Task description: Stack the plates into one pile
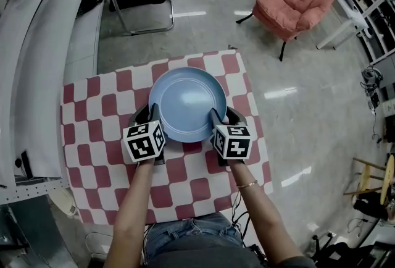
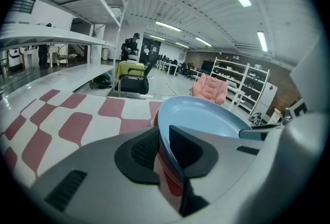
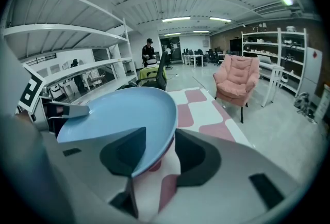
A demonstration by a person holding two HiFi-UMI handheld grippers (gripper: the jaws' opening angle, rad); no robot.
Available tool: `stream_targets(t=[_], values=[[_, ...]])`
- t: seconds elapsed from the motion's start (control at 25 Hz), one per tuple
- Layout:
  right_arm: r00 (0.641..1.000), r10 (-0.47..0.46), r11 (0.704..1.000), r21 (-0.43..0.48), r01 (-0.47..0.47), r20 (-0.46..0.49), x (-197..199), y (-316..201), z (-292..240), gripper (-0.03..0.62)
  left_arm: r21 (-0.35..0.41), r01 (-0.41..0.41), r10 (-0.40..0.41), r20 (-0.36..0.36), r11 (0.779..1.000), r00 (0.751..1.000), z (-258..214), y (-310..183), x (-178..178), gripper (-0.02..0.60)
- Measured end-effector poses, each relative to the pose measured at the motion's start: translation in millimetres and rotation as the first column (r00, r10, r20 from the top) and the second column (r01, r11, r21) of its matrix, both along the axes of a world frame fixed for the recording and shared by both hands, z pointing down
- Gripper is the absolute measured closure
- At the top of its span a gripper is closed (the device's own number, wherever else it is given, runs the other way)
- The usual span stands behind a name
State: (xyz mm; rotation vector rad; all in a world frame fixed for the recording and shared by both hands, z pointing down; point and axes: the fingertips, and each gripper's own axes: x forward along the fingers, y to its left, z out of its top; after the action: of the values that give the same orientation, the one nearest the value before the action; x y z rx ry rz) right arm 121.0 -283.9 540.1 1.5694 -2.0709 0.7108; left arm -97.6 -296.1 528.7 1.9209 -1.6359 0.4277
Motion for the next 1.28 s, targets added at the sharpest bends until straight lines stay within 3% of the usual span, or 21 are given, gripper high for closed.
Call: stream_targets(t=[0.92, 1.08, 1.28], values=[[0.999, 0.018, 0.999, 0.046, -0.016, -0.027, 4.1, -8.5, -2.9, 0.418, 0.005, -0.025, 0.025, 0.069, 1.000, 0.997, 1.8, -0.7, 1.6, 0.454], [0.999, 0.016, 0.998, 0.059, -0.014, -0.034, 5.8, -7.8, -7.5, 0.418, 0.011, -0.002, 0.001, 0.111, 1.000, 0.994, 1.7, 0.2, -4.3, 0.422], [1.000, 0.012, 0.997, 0.080, -0.010, -0.026, 6.7, -3.5, -14.8, 0.419, 0.024, 0.007, -0.010, 0.101, 1.000, 0.995, -1.2, 5.3, -6.2, 0.426]])
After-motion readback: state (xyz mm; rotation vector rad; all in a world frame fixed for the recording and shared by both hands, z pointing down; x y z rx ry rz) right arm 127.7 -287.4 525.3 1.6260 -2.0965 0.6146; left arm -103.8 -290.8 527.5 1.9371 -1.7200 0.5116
